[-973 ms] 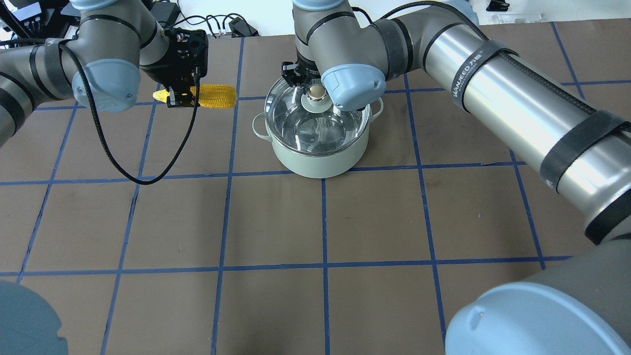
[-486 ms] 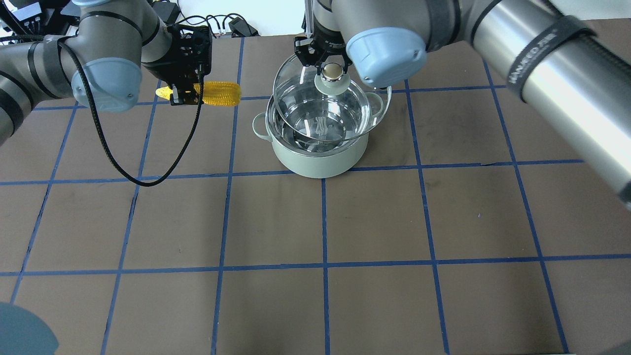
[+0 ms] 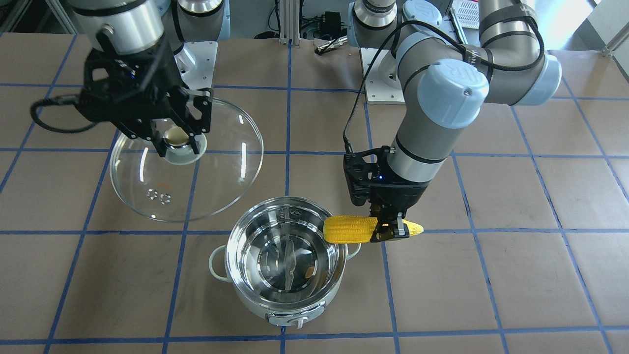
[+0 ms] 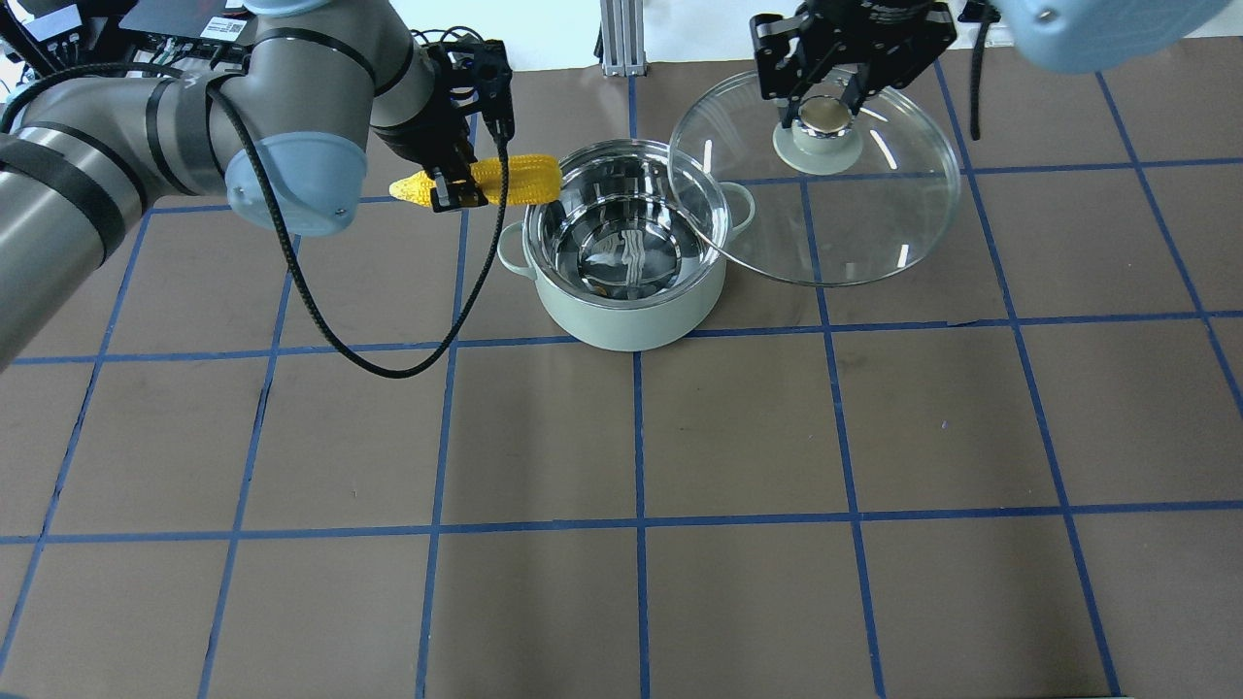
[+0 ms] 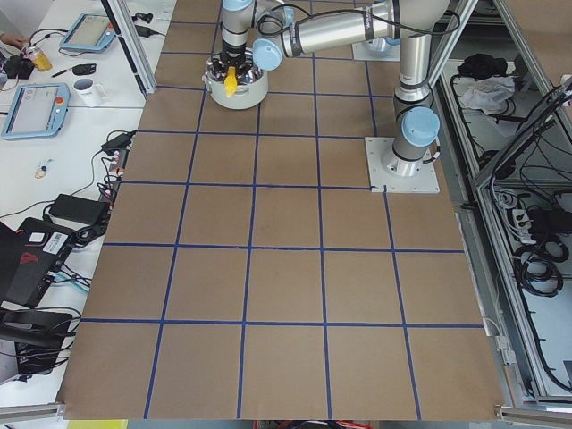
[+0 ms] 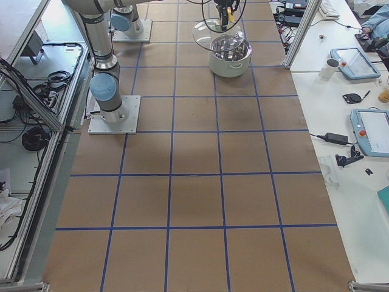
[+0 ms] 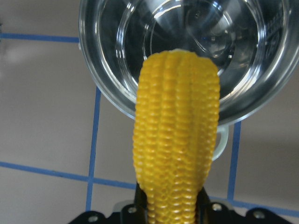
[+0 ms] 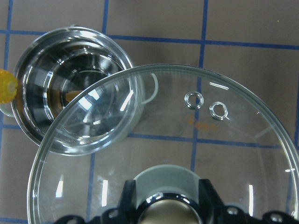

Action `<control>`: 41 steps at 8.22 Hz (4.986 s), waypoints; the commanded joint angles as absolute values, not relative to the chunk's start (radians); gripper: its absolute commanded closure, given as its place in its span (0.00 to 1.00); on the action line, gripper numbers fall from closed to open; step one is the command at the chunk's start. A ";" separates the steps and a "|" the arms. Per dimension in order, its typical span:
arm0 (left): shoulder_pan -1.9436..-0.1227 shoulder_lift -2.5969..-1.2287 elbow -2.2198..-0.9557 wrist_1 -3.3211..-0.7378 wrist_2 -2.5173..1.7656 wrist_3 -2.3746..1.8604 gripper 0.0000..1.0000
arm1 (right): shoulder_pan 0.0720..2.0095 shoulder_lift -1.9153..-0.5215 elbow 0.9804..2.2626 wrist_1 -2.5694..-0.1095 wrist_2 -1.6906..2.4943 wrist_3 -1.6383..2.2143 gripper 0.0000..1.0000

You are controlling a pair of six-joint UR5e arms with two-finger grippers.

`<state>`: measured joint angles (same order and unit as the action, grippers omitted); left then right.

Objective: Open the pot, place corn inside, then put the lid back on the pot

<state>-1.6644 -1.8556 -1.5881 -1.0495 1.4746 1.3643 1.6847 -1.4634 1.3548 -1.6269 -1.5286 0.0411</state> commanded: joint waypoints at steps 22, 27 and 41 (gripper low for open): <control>-1.655 -1.804 -1.551 -1.038 1.431 0.553 0.00 | 1.646 -1.549 1.393 -1.511 -1.582 -0.067 0.64; -1.632 -1.702 -1.548 -1.265 1.557 0.212 0.00 | 1.681 -1.468 1.397 -1.699 -1.568 -0.046 0.66; -1.620 -1.565 -1.583 -1.462 1.641 -0.018 0.00 | 1.945 -1.095 1.378 -2.123 -1.620 0.316 0.69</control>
